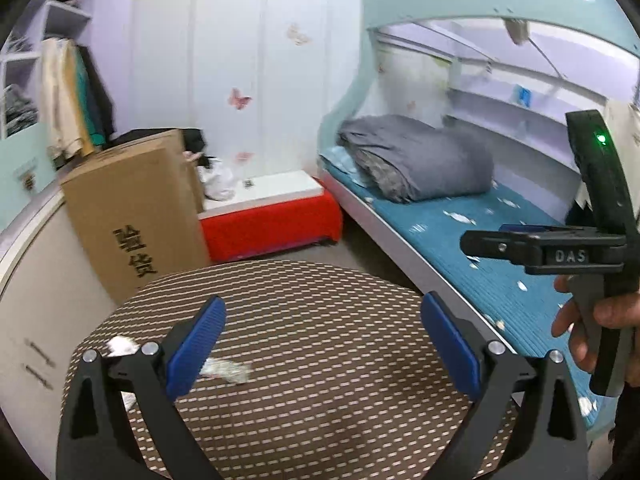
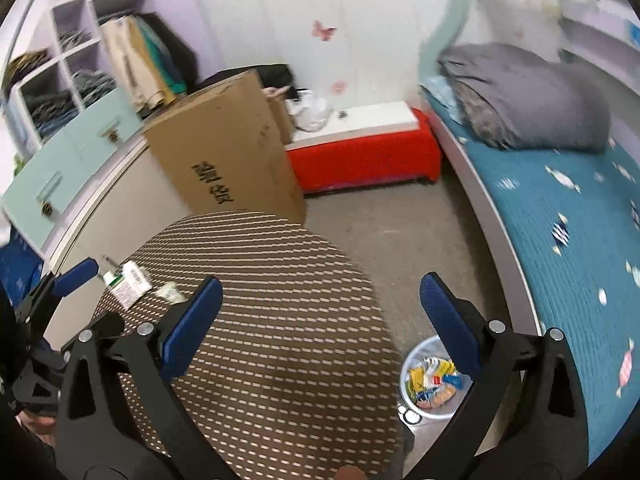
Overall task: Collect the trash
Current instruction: 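Return both tools to the table, then grasp the white-green medicine box with the left tool while the right tool grasps the clear wrapper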
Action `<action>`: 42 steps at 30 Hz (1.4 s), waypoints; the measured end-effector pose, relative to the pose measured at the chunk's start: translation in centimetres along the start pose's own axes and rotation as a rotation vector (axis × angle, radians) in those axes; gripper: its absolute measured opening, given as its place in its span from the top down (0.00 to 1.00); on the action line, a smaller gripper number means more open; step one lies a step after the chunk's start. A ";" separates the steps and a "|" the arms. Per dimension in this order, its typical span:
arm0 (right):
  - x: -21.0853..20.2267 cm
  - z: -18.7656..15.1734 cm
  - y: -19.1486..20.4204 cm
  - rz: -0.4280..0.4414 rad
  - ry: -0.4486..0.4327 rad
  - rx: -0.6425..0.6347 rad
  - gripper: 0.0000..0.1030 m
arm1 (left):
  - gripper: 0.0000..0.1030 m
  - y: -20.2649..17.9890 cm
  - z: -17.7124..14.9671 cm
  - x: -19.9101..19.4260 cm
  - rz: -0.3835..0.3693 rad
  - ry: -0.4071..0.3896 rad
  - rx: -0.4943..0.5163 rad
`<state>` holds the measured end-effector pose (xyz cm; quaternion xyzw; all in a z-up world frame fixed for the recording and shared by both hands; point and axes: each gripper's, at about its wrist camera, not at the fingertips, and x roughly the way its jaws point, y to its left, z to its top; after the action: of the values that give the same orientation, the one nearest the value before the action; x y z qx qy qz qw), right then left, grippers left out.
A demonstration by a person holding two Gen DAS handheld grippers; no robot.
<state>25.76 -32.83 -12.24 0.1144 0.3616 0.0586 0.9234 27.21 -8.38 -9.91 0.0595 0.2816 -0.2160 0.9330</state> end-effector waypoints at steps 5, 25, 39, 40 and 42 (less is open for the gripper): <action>2.0 0.5 4.6 0.056 0.030 -0.094 0.06 | 0.07 5.2 -1.7 -1.6 0.082 -0.011 -0.087; 17.0 -3.7 16.4 0.214 0.282 -0.349 0.07 | 0.07 19.0 -8.8 1.9 0.295 0.163 -0.182; 19.4 -6.5 21.2 0.256 0.289 -0.556 0.74 | 0.40 20.9 -9.3 7.9 0.194 0.279 -0.121; 19.2 -6.8 21.3 0.255 0.287 -0.563 0.79 | 0.44 20.7 -9.3 7.9 0.187 0.275 -0.122; 18.7 -7.2 21.2 0.272 0.293 -0.552 0.81 | 0.52 20.3 -9.3 7.8 0.159 0.274 -0.139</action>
<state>34.01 -7.59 -24.23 -0.1025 0.4425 0.2926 0.8414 37.26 9.16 -22.17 0.0460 0.4146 -0.1112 0.9020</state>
